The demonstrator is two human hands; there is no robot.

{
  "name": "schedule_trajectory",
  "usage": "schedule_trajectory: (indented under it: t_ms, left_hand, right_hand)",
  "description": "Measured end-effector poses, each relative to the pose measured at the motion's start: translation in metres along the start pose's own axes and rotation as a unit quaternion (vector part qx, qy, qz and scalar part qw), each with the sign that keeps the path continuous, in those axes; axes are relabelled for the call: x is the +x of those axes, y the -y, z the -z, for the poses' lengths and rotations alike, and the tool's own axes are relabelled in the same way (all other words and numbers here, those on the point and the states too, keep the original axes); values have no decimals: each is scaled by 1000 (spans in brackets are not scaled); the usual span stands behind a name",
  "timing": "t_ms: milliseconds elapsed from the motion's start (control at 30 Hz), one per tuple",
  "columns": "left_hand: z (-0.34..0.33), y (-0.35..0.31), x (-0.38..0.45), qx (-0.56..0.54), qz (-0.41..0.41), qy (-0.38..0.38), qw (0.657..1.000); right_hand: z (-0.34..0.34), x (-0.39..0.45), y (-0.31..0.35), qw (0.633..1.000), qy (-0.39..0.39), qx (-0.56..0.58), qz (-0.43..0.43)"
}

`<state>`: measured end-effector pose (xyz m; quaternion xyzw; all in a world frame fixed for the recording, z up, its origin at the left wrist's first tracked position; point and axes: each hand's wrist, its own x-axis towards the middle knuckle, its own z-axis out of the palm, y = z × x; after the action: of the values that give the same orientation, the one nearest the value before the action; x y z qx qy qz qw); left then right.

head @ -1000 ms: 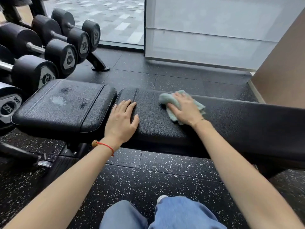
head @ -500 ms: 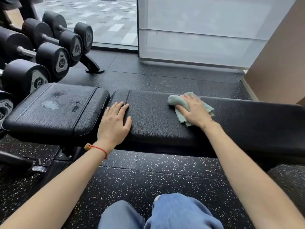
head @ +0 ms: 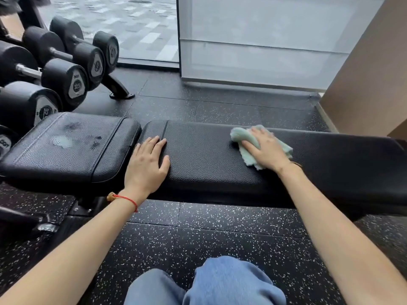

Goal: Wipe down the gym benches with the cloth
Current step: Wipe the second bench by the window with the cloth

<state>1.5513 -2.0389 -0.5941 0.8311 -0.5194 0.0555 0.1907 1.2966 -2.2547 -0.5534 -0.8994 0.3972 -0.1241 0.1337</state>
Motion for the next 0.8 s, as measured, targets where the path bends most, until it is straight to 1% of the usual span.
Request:
schedule_trajectory:
  t_ms: [33,100,167,233,300,400,467,500,600,667,733,800]
  left_hand:
    - [0,0,0,0,1,0,1000]
    - [0,0,0,-2,-1,-1,1000]
    - [0,2,0,-5,-5,-3,1000]
    - [1,3,0,-6,-8,-3,1000]
    - [1,4,0,-5,-11,-4,1000]
    - [0,1,0,-4,-8,-4,1000]
    - [0,-1,1,-3,-4,-7,1000]
    - [0,-1,1,-3,-3,-8,1000]
    - [-1,0,1,-5,-3,-10,1000]
    - [-1,2,0,-8,-7,-9,1000]
    - [0,4,1,-10,-12,-8,1000]
    - [-1,5,1,-13,-15,-10,1000]
  right_hand:
    - [-8,14,16,1000,5,-7,13]
    - [-28,23,54,997,15,14,77]
    - [-44,0,83,986,36,38,155]
    - [-44,-35,86,976,56,51,205]
    - [-36,-66,63,970,64,37,231]
    - [-20,-105,21,967,45,-36,250]
    - [-19,-111,17,962,22,-79,259]
    - [-23,-107,26,961,14,-87,262]
    - [-47,-84,72,960,3,-89,267]
    - [-58,-77,90,960,-7,-83,267]
    - [-54,-85,79,960,-21,-61,271]
    - [-41,-103,43,967,-44,-29,248]
